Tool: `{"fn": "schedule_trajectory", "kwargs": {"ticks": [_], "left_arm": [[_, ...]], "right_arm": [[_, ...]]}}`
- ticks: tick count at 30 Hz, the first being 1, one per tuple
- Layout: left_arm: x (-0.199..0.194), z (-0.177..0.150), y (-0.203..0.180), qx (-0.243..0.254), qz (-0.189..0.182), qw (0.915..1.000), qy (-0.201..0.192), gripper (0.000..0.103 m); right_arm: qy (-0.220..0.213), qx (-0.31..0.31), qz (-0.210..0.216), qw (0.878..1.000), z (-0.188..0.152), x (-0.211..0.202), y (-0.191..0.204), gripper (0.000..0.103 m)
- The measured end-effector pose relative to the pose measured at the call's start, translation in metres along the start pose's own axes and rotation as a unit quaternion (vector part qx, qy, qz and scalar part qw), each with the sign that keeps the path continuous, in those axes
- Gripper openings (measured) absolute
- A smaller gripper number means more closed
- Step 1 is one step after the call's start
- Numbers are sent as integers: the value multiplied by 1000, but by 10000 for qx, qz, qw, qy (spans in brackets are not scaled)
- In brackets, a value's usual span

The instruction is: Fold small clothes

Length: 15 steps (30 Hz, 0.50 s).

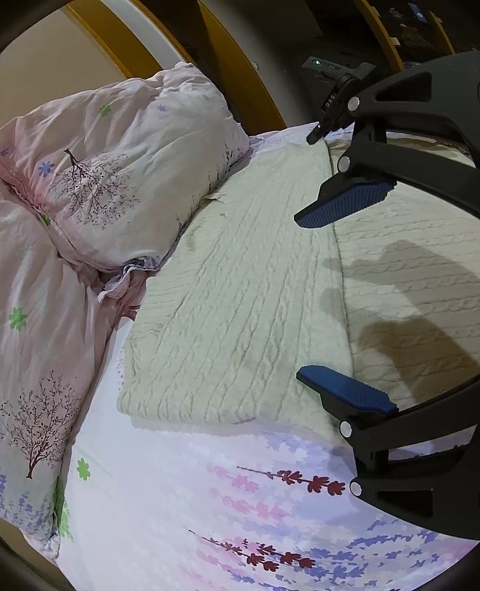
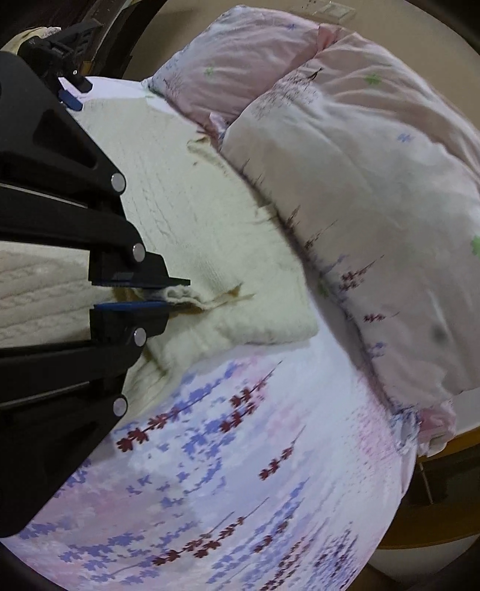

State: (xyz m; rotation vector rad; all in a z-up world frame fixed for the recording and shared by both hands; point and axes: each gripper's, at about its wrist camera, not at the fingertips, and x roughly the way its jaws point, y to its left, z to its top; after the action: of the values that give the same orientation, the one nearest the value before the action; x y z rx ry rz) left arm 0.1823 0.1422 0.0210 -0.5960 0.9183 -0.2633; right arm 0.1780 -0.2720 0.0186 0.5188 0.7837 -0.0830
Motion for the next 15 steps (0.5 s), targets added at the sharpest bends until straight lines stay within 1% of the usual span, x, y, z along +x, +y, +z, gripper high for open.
{"fn": "schedule_trajectory", "kwargs": {"ticks": [4, 7, 8, 10, 11, 12, 14, 15], "left_arm": [[-1, -3, 0, 14, -1, 10000, -25, 78], [-2, -5, -1, 44, 25, 10000, -25, 78], [-4, -6, -1, 48, 30, 10000, -23, 78], [-12, -10, -2, 49, -33, 10000, -54, 78], [-18, -13, -2, 77, -81, 9999, -82, 78], [-26, -17, -2, 114, -110, 9998, -118, 78], [-44, -28, 0, 221, -102, 9995, -193, 78], [-52, -34, 1, 264, -93, 9994, -221, 78]], "right_arm": [[148, -13, -167, 9998, -7, 9, -2, 5], [162, -209, -334, 9991, -8, 11, 3, 6], [219, -354, -376, 9984, -7, 12, 6, 10], [322, -387, -195, 9985, -6, 5, 7, 24], [328, -359, 44, 9988, -6, -4, 5, 39], [293, -375, 193, 9987, -5, -12, 3, 52], [216, -530, 439, 9974, -6, -34, 0, 60], [221, -591, 555, 9965, -7, -43, -3, 61]]}}
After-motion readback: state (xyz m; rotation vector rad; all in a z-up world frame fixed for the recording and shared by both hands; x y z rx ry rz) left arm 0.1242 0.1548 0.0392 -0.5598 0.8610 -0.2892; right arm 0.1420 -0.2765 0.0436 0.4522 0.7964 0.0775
